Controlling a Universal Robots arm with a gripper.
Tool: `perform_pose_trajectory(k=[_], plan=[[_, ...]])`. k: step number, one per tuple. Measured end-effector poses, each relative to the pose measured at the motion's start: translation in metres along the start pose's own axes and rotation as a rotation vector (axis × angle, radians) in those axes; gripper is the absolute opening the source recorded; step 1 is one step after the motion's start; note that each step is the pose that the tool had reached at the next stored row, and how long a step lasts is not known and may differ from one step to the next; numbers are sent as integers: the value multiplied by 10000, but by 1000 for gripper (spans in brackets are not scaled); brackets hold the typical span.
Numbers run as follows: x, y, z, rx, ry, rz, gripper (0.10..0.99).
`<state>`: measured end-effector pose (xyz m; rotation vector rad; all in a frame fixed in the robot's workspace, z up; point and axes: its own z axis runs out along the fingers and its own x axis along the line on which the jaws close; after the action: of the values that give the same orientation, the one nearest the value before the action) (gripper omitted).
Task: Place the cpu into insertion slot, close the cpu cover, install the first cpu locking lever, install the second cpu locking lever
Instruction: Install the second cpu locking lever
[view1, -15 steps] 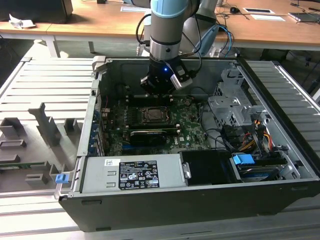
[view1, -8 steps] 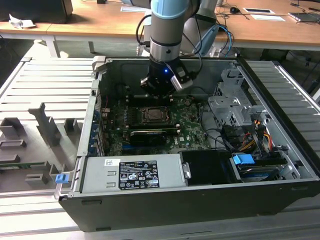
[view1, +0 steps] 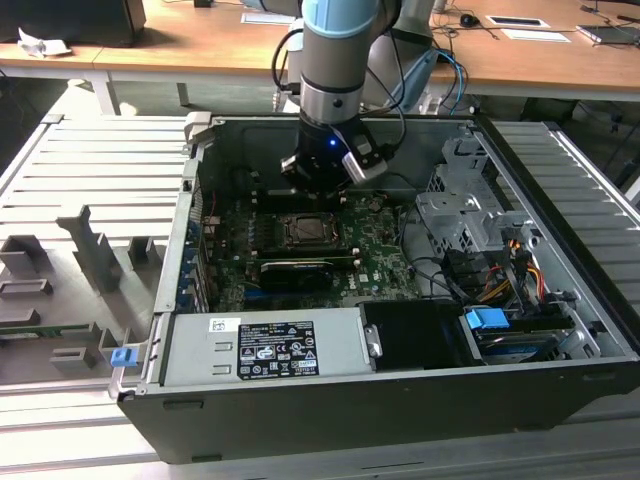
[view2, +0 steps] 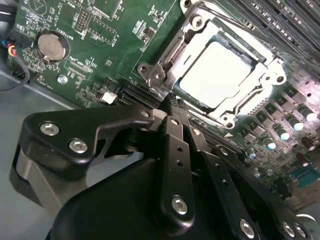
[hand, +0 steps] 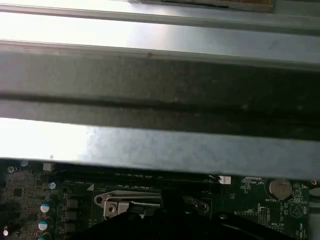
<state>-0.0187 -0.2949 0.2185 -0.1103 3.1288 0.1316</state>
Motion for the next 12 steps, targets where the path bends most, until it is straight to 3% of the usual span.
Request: perform_pose_trajectory(k=[12], plan=[[4,-56,-26,-1,0,0,106]])
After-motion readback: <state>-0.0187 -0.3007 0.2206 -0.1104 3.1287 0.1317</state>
